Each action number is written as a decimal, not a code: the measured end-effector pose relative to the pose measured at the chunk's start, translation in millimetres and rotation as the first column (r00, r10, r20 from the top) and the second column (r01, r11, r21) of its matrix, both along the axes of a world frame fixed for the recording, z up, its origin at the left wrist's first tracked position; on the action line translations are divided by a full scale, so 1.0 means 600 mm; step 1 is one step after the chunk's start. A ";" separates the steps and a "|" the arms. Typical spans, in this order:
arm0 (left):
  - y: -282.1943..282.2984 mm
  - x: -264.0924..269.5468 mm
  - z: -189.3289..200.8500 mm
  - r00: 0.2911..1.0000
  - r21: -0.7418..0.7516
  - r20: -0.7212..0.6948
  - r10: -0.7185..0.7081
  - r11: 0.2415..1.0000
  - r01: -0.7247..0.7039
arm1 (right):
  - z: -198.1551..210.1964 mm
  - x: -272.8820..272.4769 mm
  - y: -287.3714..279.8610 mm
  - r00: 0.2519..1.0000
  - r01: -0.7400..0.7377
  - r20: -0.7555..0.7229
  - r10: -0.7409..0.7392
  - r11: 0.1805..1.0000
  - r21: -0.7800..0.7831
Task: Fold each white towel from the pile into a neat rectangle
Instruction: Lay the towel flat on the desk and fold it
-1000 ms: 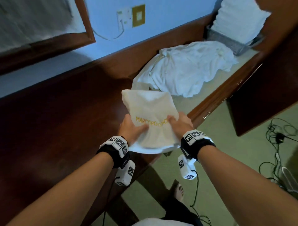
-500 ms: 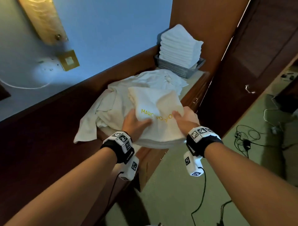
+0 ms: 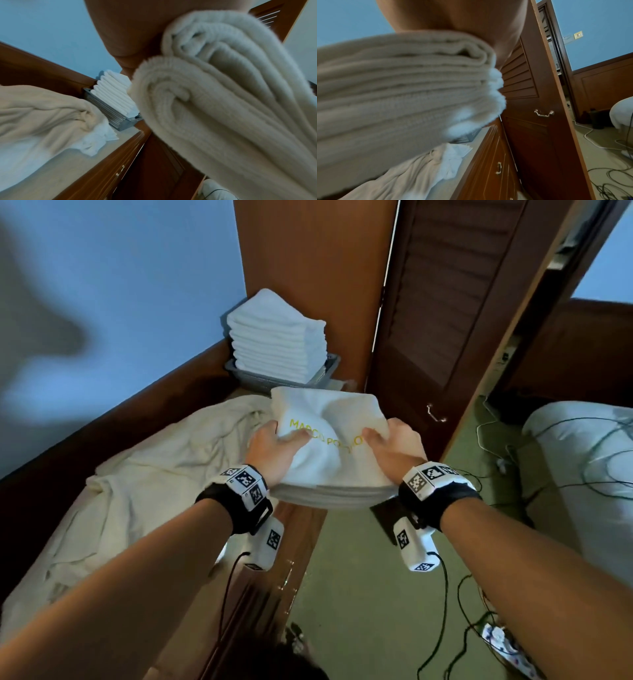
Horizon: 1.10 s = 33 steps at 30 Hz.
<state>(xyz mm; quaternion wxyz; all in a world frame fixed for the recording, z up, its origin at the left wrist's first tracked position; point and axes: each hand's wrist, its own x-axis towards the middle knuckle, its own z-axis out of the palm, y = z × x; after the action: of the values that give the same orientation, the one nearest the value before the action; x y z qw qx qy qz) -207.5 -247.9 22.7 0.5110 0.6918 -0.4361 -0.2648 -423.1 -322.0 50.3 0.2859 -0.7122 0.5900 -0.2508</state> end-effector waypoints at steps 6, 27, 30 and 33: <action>-0.208 0.031 0.015 0.997 -0.036 -0.012 -0.073 0.997 0.072 | 0.013 0.019 -0.179 0.999 0.042 -0.011 -0.042 0.998 -0.037; -0.635 0.246 0.051 0.964 -0.102 -0.261 -0.044 0.995 0.018 | 0.090 0.306 -0.776 0.891 -0.345 -0.390 0.231 0.904 -0.253; -0.706 0.269 0.045 0.973 -0.136 -0.229 0.028 0.989 -0.061 | 0.095 0.367 -0.880 0.866 -0.420 -0.406 0.292 0.865 -0.274; -0.781 0.290 0.049 0.972 -0.185 -0.198 0.130 0.968 -0.167 | 0.107 0.430 -0.975 0.853 -0.494 -0.362 0.377 0.806 -0.325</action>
<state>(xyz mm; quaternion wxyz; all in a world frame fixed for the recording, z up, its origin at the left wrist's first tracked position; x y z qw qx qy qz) -33.6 -716.7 51.8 0.6346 0.6402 -0.3581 -0.2434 -165.3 -907.1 114.6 0.0954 -0.9009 0.3776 -0.1916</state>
